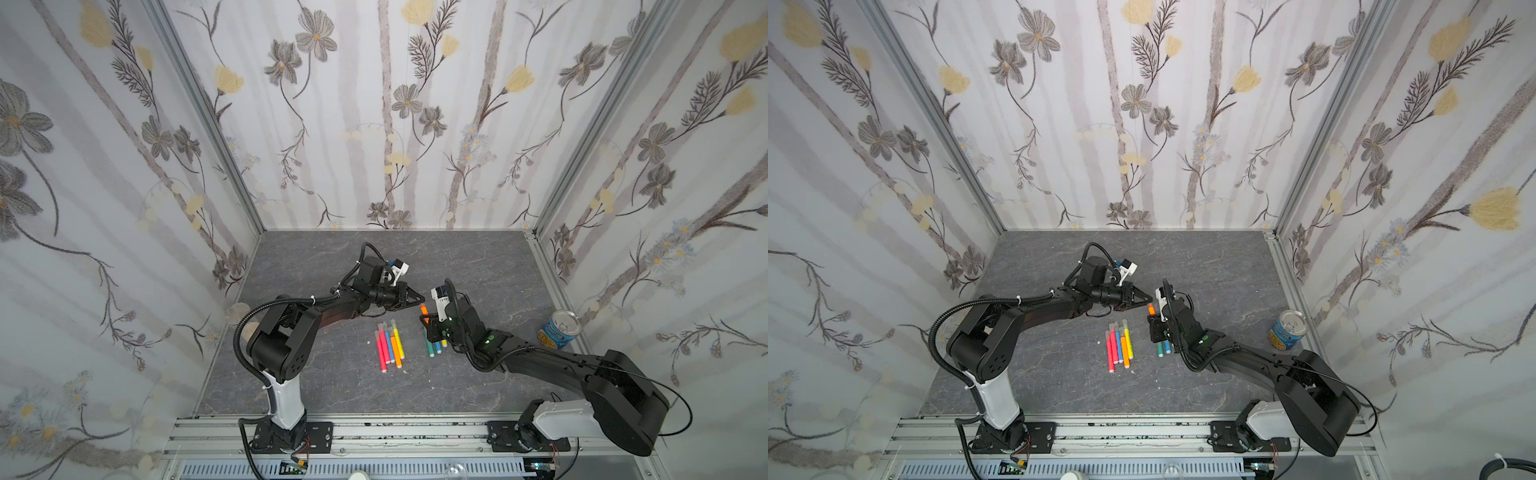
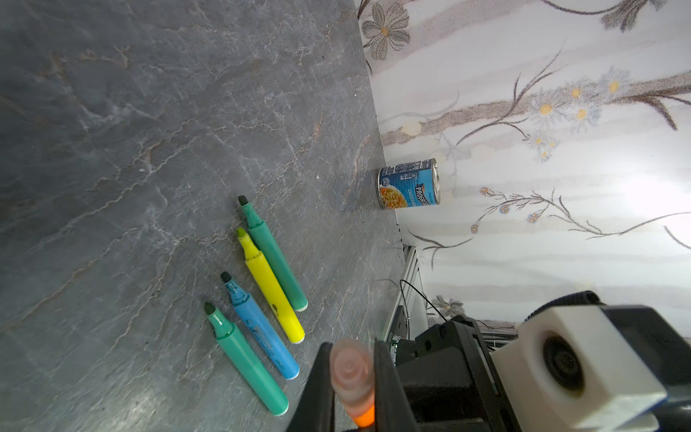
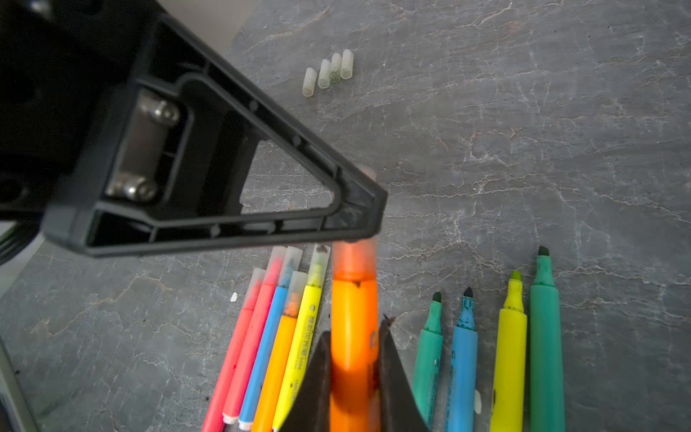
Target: Open the pen caps
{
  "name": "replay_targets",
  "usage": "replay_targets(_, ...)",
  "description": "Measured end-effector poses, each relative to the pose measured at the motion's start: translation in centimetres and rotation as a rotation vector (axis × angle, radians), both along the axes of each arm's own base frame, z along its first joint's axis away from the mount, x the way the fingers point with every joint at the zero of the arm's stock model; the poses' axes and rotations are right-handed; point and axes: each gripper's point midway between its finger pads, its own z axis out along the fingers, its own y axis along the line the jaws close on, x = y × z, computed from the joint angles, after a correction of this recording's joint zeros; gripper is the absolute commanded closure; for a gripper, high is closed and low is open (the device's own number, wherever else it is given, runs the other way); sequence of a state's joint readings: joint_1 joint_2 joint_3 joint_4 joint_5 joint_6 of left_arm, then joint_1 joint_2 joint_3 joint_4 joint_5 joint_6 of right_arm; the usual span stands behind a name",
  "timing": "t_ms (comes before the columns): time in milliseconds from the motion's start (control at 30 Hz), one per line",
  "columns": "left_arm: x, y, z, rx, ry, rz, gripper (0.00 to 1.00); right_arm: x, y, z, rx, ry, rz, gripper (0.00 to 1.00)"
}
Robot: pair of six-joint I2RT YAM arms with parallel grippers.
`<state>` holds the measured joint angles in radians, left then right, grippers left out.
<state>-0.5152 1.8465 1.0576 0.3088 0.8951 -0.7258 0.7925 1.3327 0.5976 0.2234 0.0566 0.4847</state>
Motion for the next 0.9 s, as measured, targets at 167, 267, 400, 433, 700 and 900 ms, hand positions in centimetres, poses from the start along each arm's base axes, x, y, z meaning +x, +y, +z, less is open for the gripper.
replay_targets(167, 5.0, 4.4, -2.0, 0.106, -0.053, 0.236, 1.00, -2.1, -1.1, -2.7, -0.072, 0.079, 0.020, 1.00)
replay_targets(267, 5.9, 5.3, -2.3, 0.129, -0.076, 0.281, 1.00, -2.5, -1.5, -3.4, -0.093, 0.100, 0.020, 1.00)
replay_targets(400, 7.1, 6.7, -2.3, 0.144, -0.091, 0.332, 1.00, -2.7, -1.6, -3.6, -0.102, 0.108, 0.020, 1.00)
replay_targets(433, 7.4, 7.0, -2.2, 0.146, -0.093, 0.342, 1.00, -2.6, -1.6, -3.5, -0.101, 0.106, 0.019, 1.00)
replay_targets(700, 6.2, 7.1, 0.6, 0.087, -0.131, 0.331, 0.01, -1.2, -1.6, -0.8, -0.057, 0.058, -0.009, 1.00)
replay_targets(900, 3.8, 6.5, 4.6, -0.034, -0.205, 0.321, 0.00, 0.8, -1.5, 1.4, -0.029, 0.016, -0.024, 1.00)
